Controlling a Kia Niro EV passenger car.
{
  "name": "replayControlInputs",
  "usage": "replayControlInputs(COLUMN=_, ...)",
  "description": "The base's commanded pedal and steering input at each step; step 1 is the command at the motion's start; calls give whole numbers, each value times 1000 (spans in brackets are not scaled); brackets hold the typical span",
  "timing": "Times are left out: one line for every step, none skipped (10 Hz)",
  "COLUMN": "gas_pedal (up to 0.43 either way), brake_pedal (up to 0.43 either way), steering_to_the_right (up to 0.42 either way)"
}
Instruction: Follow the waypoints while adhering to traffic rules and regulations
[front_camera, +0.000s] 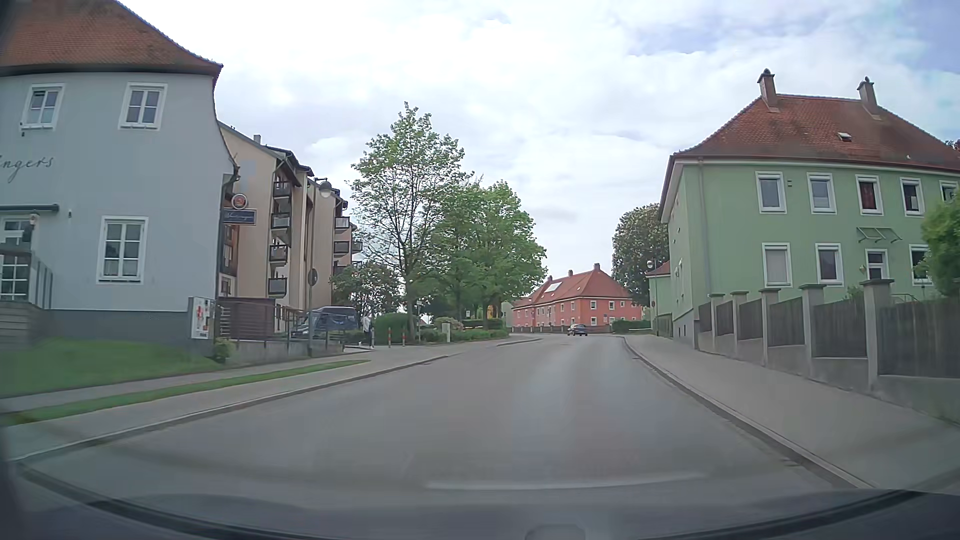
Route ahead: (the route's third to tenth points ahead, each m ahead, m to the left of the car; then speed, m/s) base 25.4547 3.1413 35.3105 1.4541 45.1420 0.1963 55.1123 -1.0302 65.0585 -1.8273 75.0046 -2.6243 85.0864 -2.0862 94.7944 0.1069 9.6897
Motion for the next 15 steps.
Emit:
replayControlInputs(gas_pedal=209, brake_pedal=0, steering_to_the_right=61)
replayControlInputs(gas_pedal=209, brake_pedal=0, steering_to_the_right=60)
replayControlInputs(gas_pedal=209, brake_pedal=0, steering_to_the_right=59)
replayControlInputs(gas_pedal=209, brake_pedal=0, steering_to_the_right=54)
replayControlInputs(gas_pedal=209, brake_pedal=0, steering_to_the_right=47)
replayControlInputs(gas_pedal=209, brake_pedal=0, steering_to_the_right=44)
replayControlInputs(gas_pedal=209, brake_pedal=0, steering_to_the_right=44)
replayControlInputs(gas_pedal=209, brake_pedal=0, steering_to_the_right=45)
replayControlInputs(gas_pedal=209, brake_pedal=0, steering_to_the_right=44)
replayControlInputs(gas_pedal=209, brake_pedal=0, steering_to_the_right=43)
replayControlInputs(gas_pedal=220, brake_pedal=0, steering_to_the_right=41)
replayControlInputs(gas_pedal=220, brake_pedal=0, steering_to_the_right=38)
replayControlInputs(gas_pedal=228, brake_pedal=0, steering_to_the_right=32)
replayControlInputs(gas_pedal=228, brake_pedal=0, steering_to_the_right=29)
replayControlInputs(gas_pedal=248, brake_pedal=0, steering_to_the_right=27)
